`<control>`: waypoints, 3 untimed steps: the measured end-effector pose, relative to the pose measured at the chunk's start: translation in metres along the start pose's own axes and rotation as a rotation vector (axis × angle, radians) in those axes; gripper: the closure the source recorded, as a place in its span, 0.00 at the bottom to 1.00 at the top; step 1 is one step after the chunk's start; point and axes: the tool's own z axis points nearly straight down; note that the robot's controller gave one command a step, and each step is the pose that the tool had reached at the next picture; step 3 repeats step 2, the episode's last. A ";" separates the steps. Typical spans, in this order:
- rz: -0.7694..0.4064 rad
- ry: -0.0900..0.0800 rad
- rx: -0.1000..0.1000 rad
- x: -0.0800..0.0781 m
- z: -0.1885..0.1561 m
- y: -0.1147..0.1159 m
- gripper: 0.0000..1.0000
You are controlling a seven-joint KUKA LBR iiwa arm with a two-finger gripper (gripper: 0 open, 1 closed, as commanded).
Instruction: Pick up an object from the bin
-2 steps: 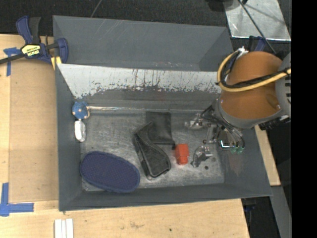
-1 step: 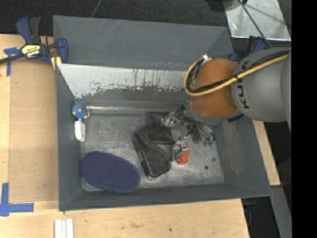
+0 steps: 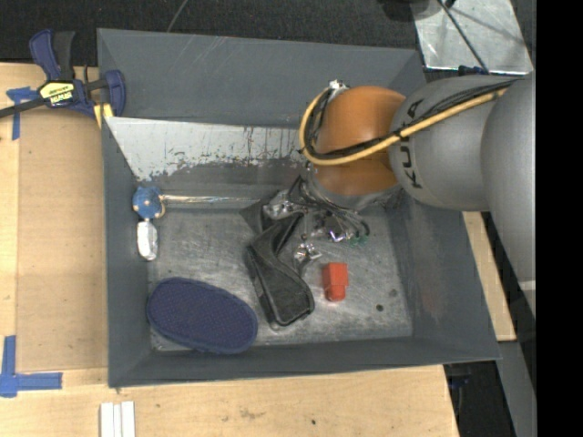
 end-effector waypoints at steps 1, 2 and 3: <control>0.002 -0.028 0.002 -0.007 -0.005 0.000 1.00; -0.234 -0.002 -0.003 -0.015 -0.135 -0.016 1.00; -0.234 -0.002 -0.003 -0.015 -0.135 -0.016 1.00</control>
Offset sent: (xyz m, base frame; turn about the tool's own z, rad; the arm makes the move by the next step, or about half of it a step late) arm 0.0000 0.0000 0.0000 0.0000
